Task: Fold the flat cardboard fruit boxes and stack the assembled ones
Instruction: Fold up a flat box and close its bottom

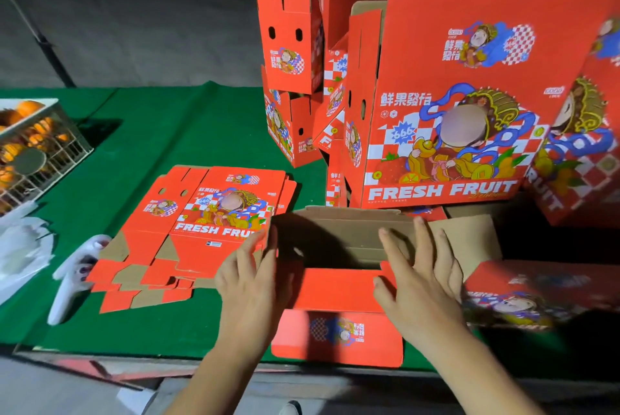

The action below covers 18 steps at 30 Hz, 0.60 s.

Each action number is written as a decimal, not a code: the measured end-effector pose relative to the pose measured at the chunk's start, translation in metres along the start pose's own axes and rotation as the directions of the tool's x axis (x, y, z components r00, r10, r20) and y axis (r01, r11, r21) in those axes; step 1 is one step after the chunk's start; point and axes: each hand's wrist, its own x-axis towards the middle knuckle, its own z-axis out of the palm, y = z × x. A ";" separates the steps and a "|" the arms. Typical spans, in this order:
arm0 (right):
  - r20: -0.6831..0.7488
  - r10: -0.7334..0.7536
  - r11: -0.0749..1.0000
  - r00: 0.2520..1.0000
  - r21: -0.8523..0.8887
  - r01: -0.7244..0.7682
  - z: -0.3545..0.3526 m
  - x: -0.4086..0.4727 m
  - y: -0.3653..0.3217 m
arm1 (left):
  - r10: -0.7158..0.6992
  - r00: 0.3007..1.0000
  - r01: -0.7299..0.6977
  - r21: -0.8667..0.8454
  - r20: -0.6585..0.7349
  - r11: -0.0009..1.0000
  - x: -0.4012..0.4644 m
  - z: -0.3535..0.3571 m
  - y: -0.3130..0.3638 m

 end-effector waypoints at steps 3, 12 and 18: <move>-0.045 0.002 0.999 0.999 -0.038 -0.004 -0.003 0.005 0.001 | 0.112 0.994 -0.112 -0.053 0.003 0.992 -0.003 0.001 -0.006; -0.089 -0.024 0.999 0.996 0.040 0.028 -0.010 0.015 0.003 | 0.412 0.905 -0.381 -0.233 0.102 0.895 0.008 -0.010 -0.007; -0.373 0.344 0.861 0.862 0.490 -0.131 0.004 -0.017 0.021 | 0.201 0.955 -0.191 -0.066 0.218 0.979 0.053 -0.002 0.018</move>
